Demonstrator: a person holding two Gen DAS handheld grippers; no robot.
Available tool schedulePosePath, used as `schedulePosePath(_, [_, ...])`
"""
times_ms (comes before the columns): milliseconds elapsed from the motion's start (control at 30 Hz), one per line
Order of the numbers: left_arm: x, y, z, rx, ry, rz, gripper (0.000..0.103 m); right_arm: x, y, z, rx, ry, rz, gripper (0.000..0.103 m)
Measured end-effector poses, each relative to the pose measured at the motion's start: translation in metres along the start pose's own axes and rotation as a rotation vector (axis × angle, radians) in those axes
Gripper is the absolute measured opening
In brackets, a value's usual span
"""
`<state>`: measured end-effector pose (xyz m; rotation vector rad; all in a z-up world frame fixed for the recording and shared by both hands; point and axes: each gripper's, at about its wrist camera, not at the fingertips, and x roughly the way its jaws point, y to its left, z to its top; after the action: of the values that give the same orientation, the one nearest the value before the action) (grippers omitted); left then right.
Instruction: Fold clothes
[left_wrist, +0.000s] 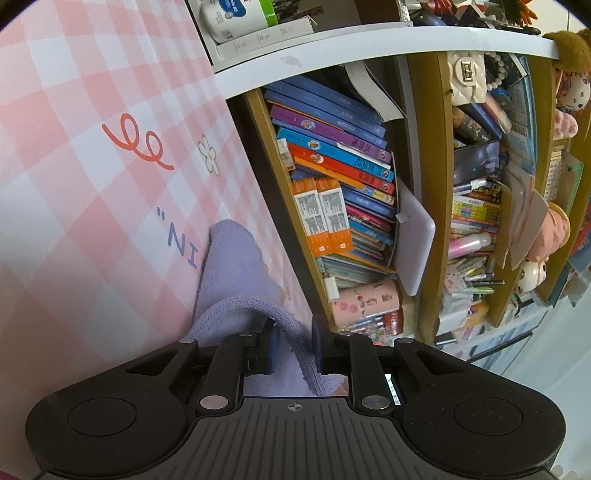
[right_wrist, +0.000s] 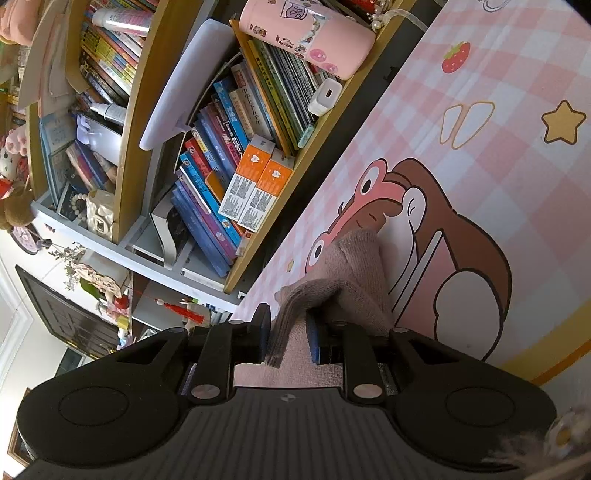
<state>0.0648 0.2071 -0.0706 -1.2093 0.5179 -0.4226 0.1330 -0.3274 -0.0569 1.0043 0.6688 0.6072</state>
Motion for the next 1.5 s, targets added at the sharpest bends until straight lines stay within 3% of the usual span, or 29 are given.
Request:
schedulePosePath(167, [-0.001, -0.001, 0.000, 0.019, -0.016, 0.020, 0.022, -0.003, -0.002, 0.001, 0.005, -0.024, -0.001, 0.022])
schedulePosePath(467, [-0.006, -0.010, -0.001, 0.100, -0.066, 0.035, 0.045, -0.010, -0.002, 0.004, -0.003, -0.066, -0.002, 0.027])
schedulePosePath(667, [-0.026, -0.029, -0.004, 0.231, -0.203, 0.033, 0.052, -0.025, 0.002, 0.007, -0.031, -0.157, -0.033, 0.037])
schedulePosePath(733, [-0.032, -0.036, -0.006, 0.278, -0.247, 0.027, 0.052, -0.031, 0.006, 0.008, -0.064, -0.205, -0.065, 0.043])
schedulePosePath(867, [-0.042, -0.053, -0.014, 0.389, -0.319, -0.012, 0.052, -0.047, 0.020, 0.008, -0.161, -0.315, -0.119, 0.043])
schedulePosePath(967, [-0.042, -0.067, -0.022, 0.486, -0.318, -0.048, 0.052, -0.040, 0.040, -0.003, -0.309, -0.273, -0.102, 0.043])
schedulePosePath(1167, [-0.007, -0.100, -0.056, 0.746, -0.114, -0.004, 0.052, -0.018, 0.082, -0.031, -0.632, -0.129, -0.074, 0.042])
schedulePosePath(1300, [0.020, -0.111, -0.083, 0.937, 0.026, 0.108, 0.053, 0.002, 0.098, -0.061, -0.883, -0.046, -0.170, 0.042])
schedulePosePath(1400, [0.026, -0.112, -0.088, 0.971, 0.055, 0.142, 0.054, 0.015, 0.108, -0.084, -1.056, 0.005, -0.243, 0.042])
schedulePosePath(1500, [0.024, -0.109, -0.086, 0.956, 0.046, 0.157, 0.060, 0.025, 0.109, -0.097, -1.124, 0.050, -0.300, 0.041])
